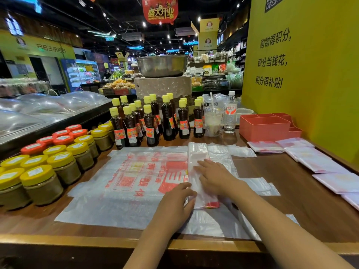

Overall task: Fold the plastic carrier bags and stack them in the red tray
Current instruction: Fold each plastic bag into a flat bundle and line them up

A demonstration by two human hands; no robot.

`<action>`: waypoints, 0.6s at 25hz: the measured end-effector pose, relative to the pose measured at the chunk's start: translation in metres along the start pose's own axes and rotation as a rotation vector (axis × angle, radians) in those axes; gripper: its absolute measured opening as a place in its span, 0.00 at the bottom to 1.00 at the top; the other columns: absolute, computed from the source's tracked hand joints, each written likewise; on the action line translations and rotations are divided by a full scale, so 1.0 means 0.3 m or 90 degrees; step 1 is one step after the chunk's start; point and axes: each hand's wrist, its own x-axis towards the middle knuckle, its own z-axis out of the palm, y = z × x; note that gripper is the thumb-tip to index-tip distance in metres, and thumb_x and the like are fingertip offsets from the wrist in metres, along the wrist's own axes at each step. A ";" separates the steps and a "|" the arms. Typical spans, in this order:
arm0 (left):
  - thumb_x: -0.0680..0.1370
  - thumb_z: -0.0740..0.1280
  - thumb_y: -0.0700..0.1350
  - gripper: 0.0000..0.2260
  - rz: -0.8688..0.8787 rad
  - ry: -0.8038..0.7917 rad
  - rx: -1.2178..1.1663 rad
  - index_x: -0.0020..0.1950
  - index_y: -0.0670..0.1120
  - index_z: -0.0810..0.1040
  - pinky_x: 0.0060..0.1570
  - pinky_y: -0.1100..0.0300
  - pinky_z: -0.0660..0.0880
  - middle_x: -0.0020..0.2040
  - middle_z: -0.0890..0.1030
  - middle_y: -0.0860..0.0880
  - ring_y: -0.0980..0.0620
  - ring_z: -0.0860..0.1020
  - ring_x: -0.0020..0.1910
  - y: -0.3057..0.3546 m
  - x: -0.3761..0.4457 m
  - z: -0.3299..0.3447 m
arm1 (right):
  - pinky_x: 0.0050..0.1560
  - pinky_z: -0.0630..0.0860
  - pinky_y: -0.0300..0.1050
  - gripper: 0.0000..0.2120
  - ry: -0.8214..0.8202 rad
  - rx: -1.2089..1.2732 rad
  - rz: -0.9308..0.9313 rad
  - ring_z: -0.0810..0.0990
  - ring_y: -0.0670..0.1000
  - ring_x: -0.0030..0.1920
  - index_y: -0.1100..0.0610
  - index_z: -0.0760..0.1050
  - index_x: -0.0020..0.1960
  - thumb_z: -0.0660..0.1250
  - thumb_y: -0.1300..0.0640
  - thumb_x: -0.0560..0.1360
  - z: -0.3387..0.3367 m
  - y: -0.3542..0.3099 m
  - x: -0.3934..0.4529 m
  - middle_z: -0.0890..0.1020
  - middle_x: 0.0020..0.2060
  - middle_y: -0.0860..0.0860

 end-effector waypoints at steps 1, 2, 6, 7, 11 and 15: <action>0.82 0.62 0.52 0.13 0.003 -0.001 -0.008 0.65 0.58 0.78 0.68 0.62 0.68 0.74 0.67 0.60 0.60 0.69 0.69 0.001 0.000 0.000 | 0.79 0.47 0.56 0.26 0.000 0.017 0.026 0.47 0.52 0.81 0.52 0.53 0.82 0.50 0.53 0.84 -0.005 0.012 0.019 0.50 0.82 0.51; 0.82 0.62 0.52 0.13 0.004 0.000 -0.015 0.66 0.57 0.78 0.66 0.65 0.66 0.74 0.67 0.61 0.60 0.69 0.69 0.001 0.001 -0.001 | 0.80 0.46 0.57 0.27 0.012 0.033 0.060 0.46 0.53 0.81 0.54 0.50 0.82 0.50 0.53 0.84 -0.014 0.019 0.029 0.48 0.82 0.52; 0.83 0.61 0.52 0.13 0.006 0.008 -0.020 0.67 0.56 0.76 0.63 0.69 0.62 0.74 0.66 0.60 0.61 0.68 0.69 0.003 -0.001 -0.001 | 0.78 0.48 0.53 0.28 0.140 0.058 0.103 0.49 0.53 0.81 0.55 0.50 0.82 0.52 0.53 0.84 -0.053 -0.002 -0.049 0.50 0.82 0.52; 0.83 0.61 0.52 0.14 0.011 0.007 -0.018 0.68 0.55 0.75 0.64 0.68 0.63 0.75 0.65 0.60 0.61 0.68 0.69 0.005 -0.001 -0.001 | 0.78 0.48 0.51 0.27 0.153 0.066 0.073 0.51 0.52 0.80 0.54 0.52 0.82 0.51 0.51 0.85 -0.048 -0.016 -0.093 0.51 0.81 0.51; 0.83 0.61 0.56 0.17 0.025 -0.009 -0.004 0.70 0.54 0.73 0.68 0.63 0.66 0.76 0.64 0.58 0.59 0.67 0.71 0.017 -0.003 -0.006 | 0.80 0.43 0.50 0.28 0.062 0.072 0.008 0.48 0.46 0.80 0.51 0.50 0.82 0.47 0.42 0.85 0.021 -0.035 -0.228 0.50 0.82 0.47; 0.83 0.59 0.55 0.17 0.040 -0.027 0.030 0.71 0.54 0.70 0.62 0.69 0.63 0.77 0.62 0.58 0.58 0.68 0.70 0.024 0.000 -0.021 | 0.79 0.39 0.52 0.32 0.018 0.060 0.006 0.44 0.44 0.80 0.50 0.46 0.83 0.45 0.37 0.84 0.058 -0.006 -0.234 0.48 0.82 0.46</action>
